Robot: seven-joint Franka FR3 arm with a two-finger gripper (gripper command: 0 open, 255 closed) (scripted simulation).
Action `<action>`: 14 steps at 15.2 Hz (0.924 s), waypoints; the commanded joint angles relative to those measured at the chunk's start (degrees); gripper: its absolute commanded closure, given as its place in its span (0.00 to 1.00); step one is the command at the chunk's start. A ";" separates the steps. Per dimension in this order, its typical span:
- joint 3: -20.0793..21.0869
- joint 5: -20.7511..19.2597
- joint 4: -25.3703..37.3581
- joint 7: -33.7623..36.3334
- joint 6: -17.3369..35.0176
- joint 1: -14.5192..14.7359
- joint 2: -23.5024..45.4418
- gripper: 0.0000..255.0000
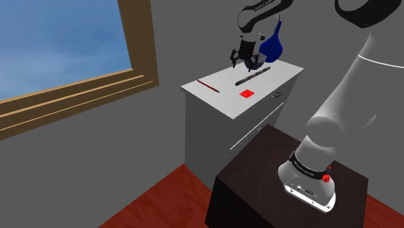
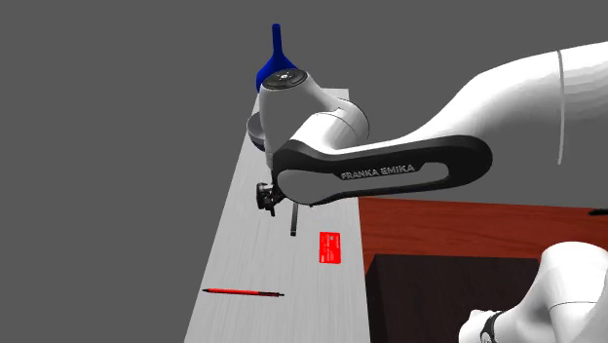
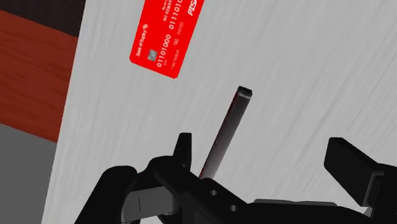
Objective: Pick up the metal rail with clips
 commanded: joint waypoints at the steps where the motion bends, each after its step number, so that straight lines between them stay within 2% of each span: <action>1: -1.06 -0.20 1.61 2.57 0.82 -0.98 2.49 0.00; 8: -5.04 0.13 8.42 10.50 2.33 -4.43 11.38 0.00; 14: -4.97 0.67 6.87 10.41 5.73 -4.64 13.31 0.00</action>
